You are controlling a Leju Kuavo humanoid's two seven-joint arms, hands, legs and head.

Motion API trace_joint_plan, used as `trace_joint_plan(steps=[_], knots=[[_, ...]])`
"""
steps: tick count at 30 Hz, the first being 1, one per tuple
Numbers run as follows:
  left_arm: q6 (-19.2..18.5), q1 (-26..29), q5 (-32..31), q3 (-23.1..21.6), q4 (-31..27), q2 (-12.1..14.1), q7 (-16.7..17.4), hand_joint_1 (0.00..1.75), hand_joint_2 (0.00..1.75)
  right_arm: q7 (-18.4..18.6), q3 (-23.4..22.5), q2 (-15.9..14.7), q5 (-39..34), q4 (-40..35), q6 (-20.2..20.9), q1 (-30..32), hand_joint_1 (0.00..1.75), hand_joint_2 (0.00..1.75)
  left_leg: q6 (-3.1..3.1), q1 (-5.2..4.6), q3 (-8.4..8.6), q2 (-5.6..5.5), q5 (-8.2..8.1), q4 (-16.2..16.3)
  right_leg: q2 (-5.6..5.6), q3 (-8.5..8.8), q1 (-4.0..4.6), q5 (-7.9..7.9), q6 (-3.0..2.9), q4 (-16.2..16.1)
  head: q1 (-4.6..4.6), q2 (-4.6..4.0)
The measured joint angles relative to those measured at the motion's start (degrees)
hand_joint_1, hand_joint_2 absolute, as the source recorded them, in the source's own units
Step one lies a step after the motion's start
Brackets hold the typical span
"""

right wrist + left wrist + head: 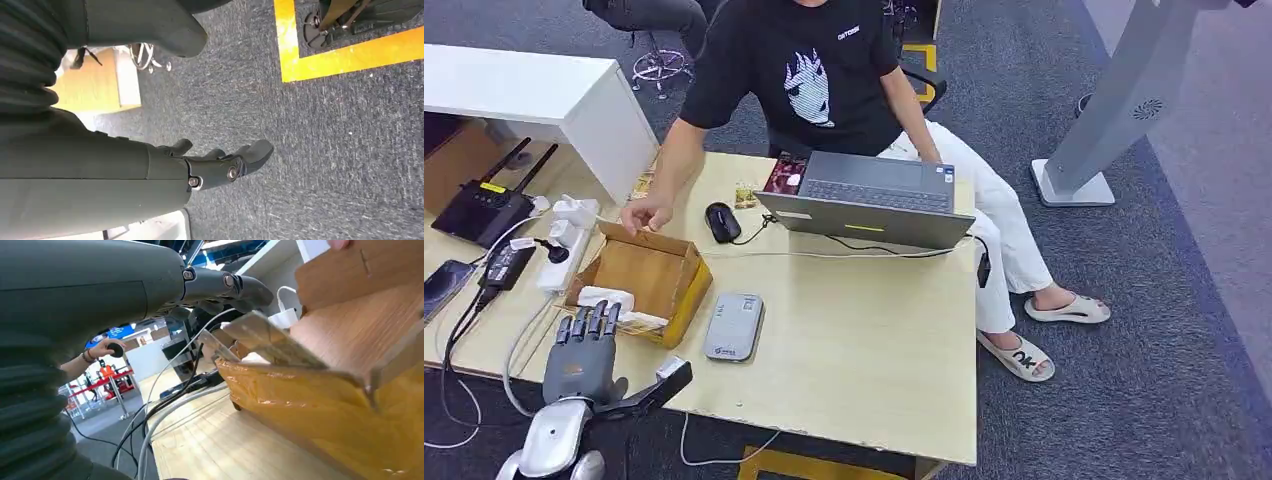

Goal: Pass the card to the sensor for recognition and then transmit it.

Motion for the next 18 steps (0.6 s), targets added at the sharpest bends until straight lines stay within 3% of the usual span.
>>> trace_joint_plan(steps=[6, 14, 18], knots=[[4.74, -1.89, 0.00, 1.84, 5.13, 1.36, -1.02, 0.00, 1.75, -0.48, 0.00, -0.24, 1.64, 0.00, 0.72, 0.01, 0.00, 1.75, 0.00, -0.01, 0.00, 0.00, 0.00, 0.00, 0.02, 0.00, 0.00, 0.00, 0.00, 0.00, 0.00, 0.00], [7.96, -2.70, 0.00, 2.25, 8.00, 2.58, -0.79, 0.00, 1.75, -0.61, 0.00, -0.33, 2.36, 0.00, 0.74, 0.02, 0.00, 1.75, 0.00, -0.02, -0.01, 0.00, 0.00, 0.00, 0.02, -0.02, 0.00, 0.00, 0.00, -0.01, 0.02, 0.02], [12.75, -3.57, 0.00, 2.23, 9.18, 3.58, -0.90, 0.00, 1.75, -1.16, 0.00, -0.42, 3.10, 0.00, 0.81, 0.01, 0.00, 1.75, 0.00, -0.01, 0.00, 0.00, 0.00, 0.00, 0.02, -0.02, 0.00, 0.00, 0.00, -0.01, 0.00, 0.00]])
